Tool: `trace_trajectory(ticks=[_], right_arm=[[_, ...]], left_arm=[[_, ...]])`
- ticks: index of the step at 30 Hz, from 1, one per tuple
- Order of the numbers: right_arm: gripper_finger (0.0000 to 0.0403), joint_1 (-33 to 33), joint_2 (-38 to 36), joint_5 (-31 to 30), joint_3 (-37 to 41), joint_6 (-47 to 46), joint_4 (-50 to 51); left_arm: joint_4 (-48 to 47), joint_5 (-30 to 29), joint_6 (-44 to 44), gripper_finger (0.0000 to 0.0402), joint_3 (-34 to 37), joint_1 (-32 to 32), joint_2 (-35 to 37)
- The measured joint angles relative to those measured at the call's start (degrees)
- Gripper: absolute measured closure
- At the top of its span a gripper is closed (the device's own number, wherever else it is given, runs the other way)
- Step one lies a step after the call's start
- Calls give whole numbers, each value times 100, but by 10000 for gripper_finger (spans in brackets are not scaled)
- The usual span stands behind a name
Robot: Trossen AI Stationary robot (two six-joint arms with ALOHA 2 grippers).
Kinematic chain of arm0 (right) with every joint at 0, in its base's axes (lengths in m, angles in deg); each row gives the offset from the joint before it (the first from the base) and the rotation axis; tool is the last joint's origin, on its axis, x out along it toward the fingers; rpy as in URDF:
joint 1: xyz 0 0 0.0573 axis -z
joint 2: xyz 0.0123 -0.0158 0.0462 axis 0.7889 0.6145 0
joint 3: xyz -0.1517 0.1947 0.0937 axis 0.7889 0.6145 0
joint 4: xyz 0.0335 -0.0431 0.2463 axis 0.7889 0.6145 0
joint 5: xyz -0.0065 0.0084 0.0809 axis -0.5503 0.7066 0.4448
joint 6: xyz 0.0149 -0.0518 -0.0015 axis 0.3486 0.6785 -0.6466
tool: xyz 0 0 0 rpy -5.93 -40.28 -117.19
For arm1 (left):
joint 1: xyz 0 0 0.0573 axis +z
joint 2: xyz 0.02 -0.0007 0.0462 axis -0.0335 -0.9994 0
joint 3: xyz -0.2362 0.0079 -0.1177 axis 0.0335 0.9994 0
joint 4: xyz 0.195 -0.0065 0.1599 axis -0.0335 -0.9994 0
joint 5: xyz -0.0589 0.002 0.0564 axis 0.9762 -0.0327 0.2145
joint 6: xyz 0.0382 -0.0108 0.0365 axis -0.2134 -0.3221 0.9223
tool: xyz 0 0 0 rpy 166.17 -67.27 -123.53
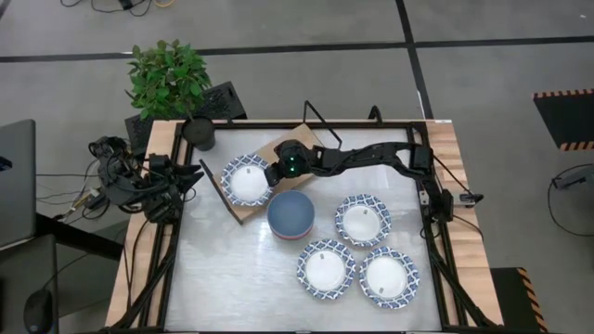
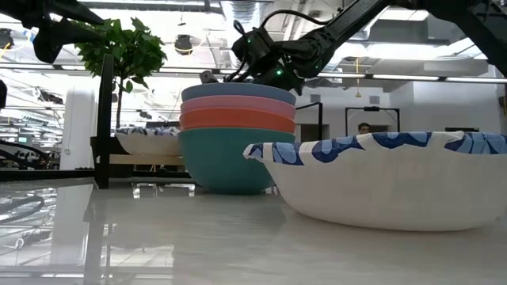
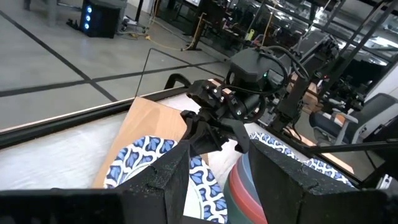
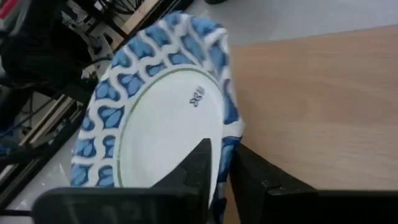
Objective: Place and stack bowls onto a shelf
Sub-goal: Put the white blue patterned bowl on the shelf, then stack the white blue patterned bowl on top of the white blue patterned bowl on the shelf
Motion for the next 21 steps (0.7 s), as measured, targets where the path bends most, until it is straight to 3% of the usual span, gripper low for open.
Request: trace_trajectory(ticks=[11,17,21], right_arm=[[178,227,-115,304,1,62,-377],[160,426,-525,360,2,439,197],[163,521,-1004,67,2,1034,773]], left_arm=[[2,-2,0,251,0,0,0],[3,-2,0,251,0,0,0],[-1,-1,0,251,0,-1,0]])
